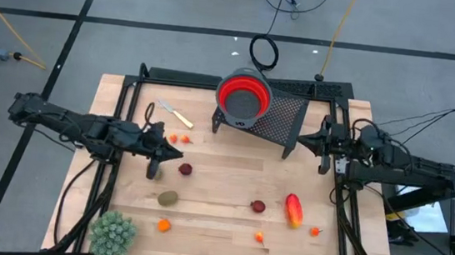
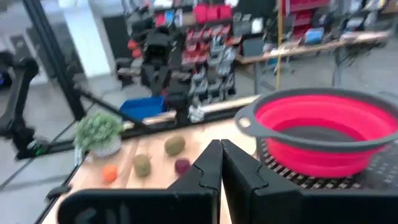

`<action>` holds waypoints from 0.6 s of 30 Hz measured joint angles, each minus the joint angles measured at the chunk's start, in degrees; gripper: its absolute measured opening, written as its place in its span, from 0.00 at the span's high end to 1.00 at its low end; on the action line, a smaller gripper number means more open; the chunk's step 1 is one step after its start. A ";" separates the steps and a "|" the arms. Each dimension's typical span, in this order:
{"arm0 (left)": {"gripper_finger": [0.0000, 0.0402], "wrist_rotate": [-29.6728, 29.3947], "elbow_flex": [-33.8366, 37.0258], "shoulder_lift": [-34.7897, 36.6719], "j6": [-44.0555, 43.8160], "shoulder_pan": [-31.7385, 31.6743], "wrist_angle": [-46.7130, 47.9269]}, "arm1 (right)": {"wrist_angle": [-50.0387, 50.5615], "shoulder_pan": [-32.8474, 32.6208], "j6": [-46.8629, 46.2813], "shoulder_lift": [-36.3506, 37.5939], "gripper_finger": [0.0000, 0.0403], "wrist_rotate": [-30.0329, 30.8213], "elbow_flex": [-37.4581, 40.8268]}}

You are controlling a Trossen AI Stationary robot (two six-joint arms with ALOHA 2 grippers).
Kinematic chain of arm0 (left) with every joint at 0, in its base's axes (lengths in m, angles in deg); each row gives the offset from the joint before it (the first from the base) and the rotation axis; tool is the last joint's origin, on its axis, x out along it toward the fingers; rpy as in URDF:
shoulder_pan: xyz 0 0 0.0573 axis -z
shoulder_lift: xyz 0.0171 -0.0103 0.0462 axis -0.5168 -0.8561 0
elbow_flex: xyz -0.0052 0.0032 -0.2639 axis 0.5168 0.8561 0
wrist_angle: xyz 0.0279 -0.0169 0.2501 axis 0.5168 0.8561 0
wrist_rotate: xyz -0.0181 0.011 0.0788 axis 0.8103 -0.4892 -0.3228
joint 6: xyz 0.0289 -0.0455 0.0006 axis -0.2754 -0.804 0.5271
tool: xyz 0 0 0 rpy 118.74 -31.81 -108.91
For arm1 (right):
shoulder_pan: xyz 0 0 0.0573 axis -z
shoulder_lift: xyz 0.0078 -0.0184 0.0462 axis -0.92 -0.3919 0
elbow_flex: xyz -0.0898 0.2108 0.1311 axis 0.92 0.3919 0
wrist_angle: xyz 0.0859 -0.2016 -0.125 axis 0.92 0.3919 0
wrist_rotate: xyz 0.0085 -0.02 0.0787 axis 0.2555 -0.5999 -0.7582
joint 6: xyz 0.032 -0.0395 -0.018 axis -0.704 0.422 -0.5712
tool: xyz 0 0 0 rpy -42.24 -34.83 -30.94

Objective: Pick & Place Fruit
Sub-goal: Put the mango into the strainer bowl on the shelf

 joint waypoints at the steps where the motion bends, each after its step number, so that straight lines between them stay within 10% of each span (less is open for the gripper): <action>1: 0.98 -0.01 0.82 0.97 0.20 0.00 -0.01 | 0.95 -0.76 0.02 -1.39 1.00 0.04 -1.75; 18: 0.98 0.39 12.29 14.87 1.72 -0.02 -0.47 | 19.89 -16.33 -3.58 -21.06 1.00 7.32 -26.19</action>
